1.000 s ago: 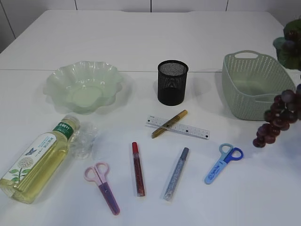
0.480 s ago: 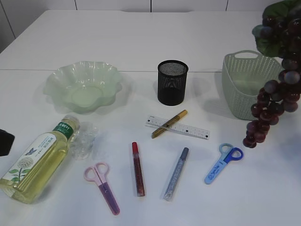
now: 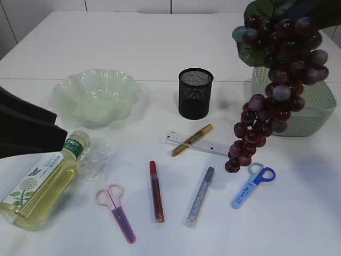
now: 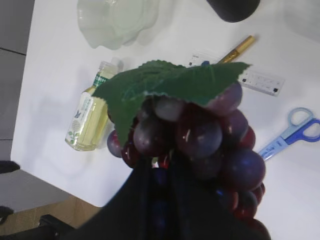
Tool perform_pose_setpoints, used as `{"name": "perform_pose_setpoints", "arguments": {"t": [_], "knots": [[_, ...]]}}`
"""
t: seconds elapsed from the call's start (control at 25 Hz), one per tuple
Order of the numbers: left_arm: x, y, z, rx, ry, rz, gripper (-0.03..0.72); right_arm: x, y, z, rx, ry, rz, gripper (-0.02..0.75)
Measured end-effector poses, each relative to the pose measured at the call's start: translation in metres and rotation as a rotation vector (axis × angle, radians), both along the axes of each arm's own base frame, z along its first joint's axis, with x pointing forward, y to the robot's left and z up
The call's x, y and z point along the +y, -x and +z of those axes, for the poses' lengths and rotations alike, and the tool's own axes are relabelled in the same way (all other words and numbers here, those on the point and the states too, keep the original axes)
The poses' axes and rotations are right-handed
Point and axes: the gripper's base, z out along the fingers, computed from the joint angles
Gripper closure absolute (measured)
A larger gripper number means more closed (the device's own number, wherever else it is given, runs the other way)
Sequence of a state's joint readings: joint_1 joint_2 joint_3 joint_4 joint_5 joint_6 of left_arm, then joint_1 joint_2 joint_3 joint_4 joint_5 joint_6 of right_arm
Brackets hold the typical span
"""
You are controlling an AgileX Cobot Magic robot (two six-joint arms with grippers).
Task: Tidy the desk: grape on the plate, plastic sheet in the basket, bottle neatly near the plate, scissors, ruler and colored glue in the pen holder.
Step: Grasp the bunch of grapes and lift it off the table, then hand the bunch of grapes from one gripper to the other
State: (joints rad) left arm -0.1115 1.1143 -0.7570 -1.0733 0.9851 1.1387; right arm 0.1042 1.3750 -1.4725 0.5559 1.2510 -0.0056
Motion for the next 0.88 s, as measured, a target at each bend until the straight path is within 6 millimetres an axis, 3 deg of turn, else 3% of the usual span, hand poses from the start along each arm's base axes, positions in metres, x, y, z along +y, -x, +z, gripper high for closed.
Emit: {"name": "perform_pose_setpoints", "arguments": {"t": [0.36, 0.6, 0.88], "knots": [[-0.014, -0.029, -0.013, -0.088, 0.109, -0.050, 0.169, 0.027, 0.009, 0.006, -0.005, -0.103, 0.119, 0.659], [-0.052, -0.038, -0.029, -0.133, 0.153, -0.124, 0.050, 0.034, 0.012, 0.009, -0.016, -0.143, 0.167, 0.659], [-0.100, -0.041, -0.044, -0.278, 0.136, -0.188, 0.036, 0.037, 0.012, 0.012, -0.047, -0.173, 0.208, 0.659]]}}
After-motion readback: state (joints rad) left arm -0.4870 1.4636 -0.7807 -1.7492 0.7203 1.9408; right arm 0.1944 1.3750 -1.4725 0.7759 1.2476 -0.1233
